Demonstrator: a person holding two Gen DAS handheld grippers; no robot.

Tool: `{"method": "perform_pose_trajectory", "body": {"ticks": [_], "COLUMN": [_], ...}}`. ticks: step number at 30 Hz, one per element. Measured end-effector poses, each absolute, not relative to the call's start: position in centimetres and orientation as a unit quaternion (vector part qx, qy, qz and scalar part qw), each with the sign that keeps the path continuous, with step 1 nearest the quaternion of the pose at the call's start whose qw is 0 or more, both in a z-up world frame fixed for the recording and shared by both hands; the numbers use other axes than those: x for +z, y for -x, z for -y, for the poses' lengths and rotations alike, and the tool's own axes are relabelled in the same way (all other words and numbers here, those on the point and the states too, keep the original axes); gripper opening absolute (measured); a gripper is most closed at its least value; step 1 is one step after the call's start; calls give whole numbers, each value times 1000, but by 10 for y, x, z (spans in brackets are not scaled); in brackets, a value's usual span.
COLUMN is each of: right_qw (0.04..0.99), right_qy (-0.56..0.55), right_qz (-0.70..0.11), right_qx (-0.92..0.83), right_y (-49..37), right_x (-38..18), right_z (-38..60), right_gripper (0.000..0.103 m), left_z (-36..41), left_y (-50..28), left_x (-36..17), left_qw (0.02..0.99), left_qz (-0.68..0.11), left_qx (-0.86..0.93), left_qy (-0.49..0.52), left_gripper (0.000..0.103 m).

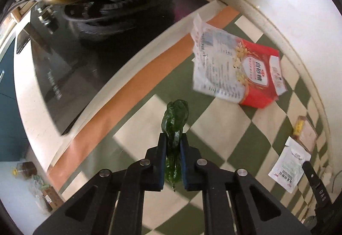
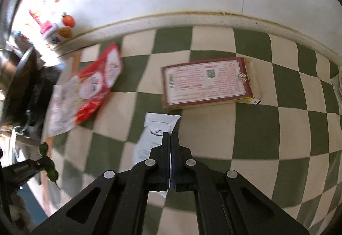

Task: Collect trash
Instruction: 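Grasp the green sachet with the left tool while the right tool grasps the white sachet, then carry green sachet and white sachet over the bin and open both tools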

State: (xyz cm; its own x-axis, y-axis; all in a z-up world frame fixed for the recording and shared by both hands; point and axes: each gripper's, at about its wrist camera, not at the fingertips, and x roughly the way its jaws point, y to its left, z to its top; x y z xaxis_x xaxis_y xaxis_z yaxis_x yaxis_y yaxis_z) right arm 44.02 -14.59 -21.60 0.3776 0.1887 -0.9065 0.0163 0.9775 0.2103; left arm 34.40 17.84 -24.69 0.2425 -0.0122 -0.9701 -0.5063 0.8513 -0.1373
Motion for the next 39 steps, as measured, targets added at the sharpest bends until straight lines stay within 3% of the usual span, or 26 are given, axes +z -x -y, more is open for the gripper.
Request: {"method": "perform_pose_trajectory", "body": {"ticks": [13, 23, 27, 31, 39], "right_qw": [826, 770, 739, 710, 663], "right_qy": [-64, 18, 54, 92, 152], "right_qz": [-526, -544, -564, -586, -632], "right_qx": [194, 333, 365, 379, 372], "right_y": [-326, -203, -153, -112, -61], "right_x": [-153, -189, -237, -312, -514], "right_z": [17, -156, -214, -263, -326], "right_gripper": [1, 1, 1, 1, 0], "left_z": [-267, -349, -382, -418, -461], "left_y": [-186, -38, 15, 61, 129], "left_x": [-181, -207, -249, -324, -537], "left_qw": [787, 749, 719, 678, 596], "left_qz": [-529, -524, -535, -552, -575], "left_qx": [218, 304, 332, 351, 343], "left_qy": [231, 268, 294, 336, 443], "left_gripper": [8, 8, 8, 8, 8]}}
